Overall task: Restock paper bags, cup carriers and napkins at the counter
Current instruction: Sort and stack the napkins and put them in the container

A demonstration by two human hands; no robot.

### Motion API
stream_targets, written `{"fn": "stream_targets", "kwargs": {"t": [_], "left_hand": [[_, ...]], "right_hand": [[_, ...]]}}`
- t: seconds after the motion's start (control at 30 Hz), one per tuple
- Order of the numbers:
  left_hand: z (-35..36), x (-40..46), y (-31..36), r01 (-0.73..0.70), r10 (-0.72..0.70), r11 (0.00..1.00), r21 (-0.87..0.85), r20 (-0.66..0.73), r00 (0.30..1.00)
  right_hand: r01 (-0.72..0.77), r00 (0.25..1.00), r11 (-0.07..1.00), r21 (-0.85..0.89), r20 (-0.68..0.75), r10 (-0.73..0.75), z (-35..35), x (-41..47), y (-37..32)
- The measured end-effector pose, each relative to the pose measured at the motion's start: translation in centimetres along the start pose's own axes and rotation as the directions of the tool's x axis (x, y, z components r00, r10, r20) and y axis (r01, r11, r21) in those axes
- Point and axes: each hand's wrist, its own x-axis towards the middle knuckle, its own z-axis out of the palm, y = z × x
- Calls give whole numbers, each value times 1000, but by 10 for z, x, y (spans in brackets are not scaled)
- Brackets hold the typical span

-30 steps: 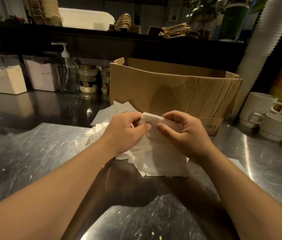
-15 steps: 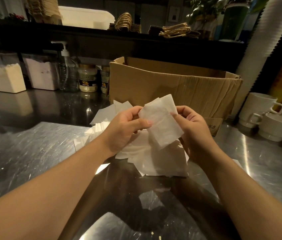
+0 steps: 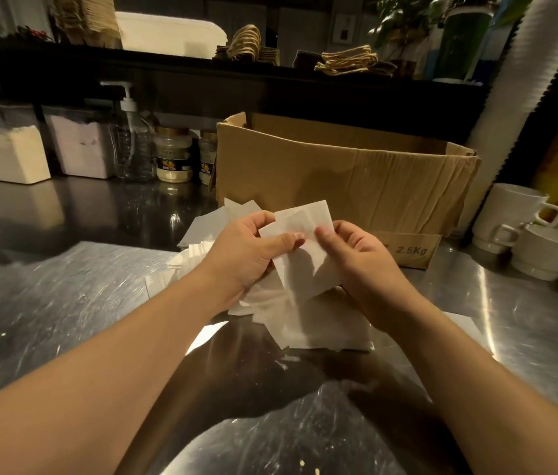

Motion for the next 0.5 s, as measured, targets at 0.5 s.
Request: {"fn": "stream_targets", "kwargs": {"t": [0.5], "left_hand": [[0, -10, 11, 296, -202, 906, -302, 305, 931]], "right_hand": [[187, 951, 883, -431, -146, -273, 12, -7, 3]]}}
